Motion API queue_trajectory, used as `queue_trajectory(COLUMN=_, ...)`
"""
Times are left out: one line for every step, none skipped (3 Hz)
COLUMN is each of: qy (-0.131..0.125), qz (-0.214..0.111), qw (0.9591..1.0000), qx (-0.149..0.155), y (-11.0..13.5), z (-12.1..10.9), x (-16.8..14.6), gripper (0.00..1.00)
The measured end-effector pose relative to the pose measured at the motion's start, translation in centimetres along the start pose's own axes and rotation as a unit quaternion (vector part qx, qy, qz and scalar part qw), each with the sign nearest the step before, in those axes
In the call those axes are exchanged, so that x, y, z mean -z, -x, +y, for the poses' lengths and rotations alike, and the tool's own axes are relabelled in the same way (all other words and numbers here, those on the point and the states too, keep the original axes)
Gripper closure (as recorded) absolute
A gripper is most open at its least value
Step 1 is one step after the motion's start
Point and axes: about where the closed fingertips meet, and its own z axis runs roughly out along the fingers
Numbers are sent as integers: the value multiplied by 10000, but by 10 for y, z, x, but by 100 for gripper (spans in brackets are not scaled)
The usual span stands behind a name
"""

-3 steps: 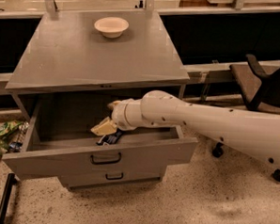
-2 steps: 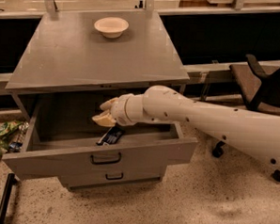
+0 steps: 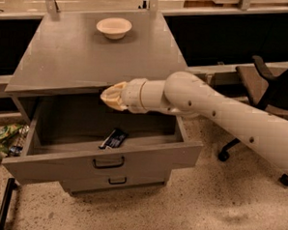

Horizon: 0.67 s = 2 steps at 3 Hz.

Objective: Place rxbar blueberry into top drawer

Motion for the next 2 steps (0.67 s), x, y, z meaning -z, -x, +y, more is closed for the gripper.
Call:
queue_trajectory(qy=-314, qz=-597, qw=9976, qx=171, y=24, z=-21, x=33, gripper=97)
queue_trajectory(qy=-748, qz=-965, qw=9925, qx=59, y=28, z=-39, x=50, gripper=74)
